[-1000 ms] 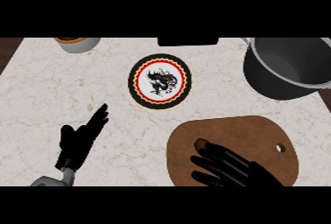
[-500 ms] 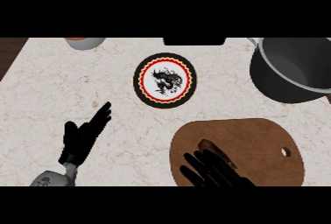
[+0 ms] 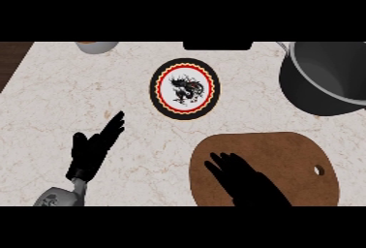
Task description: Pick the sweet potato from the cutting board and place it in the pot
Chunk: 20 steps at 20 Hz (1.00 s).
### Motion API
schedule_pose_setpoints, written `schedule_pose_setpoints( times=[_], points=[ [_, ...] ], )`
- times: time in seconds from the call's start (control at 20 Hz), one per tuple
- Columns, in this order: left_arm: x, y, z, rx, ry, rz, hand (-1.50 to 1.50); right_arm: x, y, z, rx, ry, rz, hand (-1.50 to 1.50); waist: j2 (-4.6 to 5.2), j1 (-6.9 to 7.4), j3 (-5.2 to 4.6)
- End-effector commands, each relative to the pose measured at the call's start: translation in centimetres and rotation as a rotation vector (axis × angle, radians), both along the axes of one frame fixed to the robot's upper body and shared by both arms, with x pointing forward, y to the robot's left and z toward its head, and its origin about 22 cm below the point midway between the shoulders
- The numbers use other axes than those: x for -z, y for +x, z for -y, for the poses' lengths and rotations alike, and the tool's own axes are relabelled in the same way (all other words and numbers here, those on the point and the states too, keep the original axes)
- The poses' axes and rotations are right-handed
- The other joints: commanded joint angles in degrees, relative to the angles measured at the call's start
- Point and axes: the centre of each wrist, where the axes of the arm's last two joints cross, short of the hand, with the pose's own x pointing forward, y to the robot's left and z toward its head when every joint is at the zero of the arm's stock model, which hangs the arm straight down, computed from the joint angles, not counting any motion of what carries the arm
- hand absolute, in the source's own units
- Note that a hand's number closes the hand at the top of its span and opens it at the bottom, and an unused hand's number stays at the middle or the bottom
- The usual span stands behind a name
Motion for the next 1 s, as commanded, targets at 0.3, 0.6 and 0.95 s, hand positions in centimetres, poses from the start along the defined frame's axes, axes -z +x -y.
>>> schedule_pose_setpoints(
  times=[0.3, 0.6, 0.95],
  points=[
    [0.4, 0.8, 1.2, -0.001, 0.007, -0.005, 0.00, -0.3, 3.4, 3.9, 0.007, 0.014, 0.074, -1.50, -0.07, -0.30, 0.04],
    [-1.3, 0.9, -0.9, 0.011, -0.003, -0.009, 0.00, 1.6, 5.1, 6.3, -0.015, 0.109, -0.004, -1.50, -0.08, -0.09, 0.06],
    [0.7, 1.0, -0.9, 0.011, -0.004, -0.013, 0.00, 5.3, 5.9, 7.1, -0.061, 0.285, -0.130, -1.50, 0.05, -0.14, 0.05]
  ],
)
